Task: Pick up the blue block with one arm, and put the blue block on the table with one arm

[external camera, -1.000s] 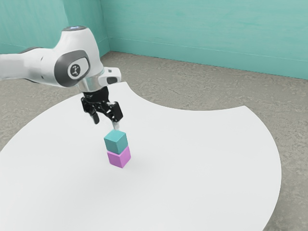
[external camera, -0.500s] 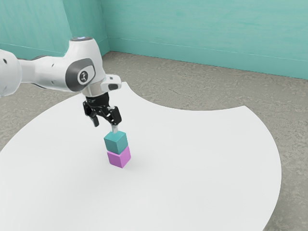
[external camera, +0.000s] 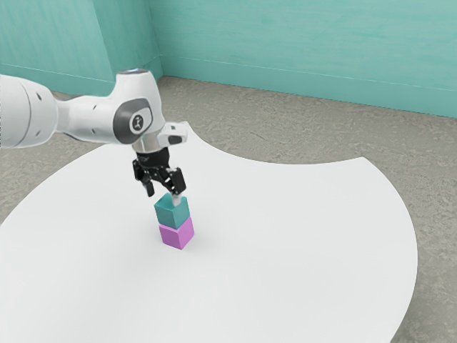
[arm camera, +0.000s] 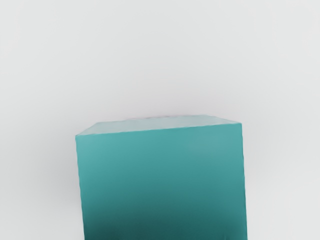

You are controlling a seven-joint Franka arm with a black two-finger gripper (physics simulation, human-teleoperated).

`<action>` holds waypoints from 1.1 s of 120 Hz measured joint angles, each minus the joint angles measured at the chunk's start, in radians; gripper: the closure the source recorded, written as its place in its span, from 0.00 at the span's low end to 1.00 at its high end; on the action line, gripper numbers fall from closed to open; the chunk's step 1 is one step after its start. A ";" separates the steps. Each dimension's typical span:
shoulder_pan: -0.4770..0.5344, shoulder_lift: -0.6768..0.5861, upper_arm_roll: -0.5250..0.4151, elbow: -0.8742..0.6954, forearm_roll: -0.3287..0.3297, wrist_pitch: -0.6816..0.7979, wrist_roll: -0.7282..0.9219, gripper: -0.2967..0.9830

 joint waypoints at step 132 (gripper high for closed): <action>0.020 0.022 0.081 0.080 -0.001 0.025 0.064 0.56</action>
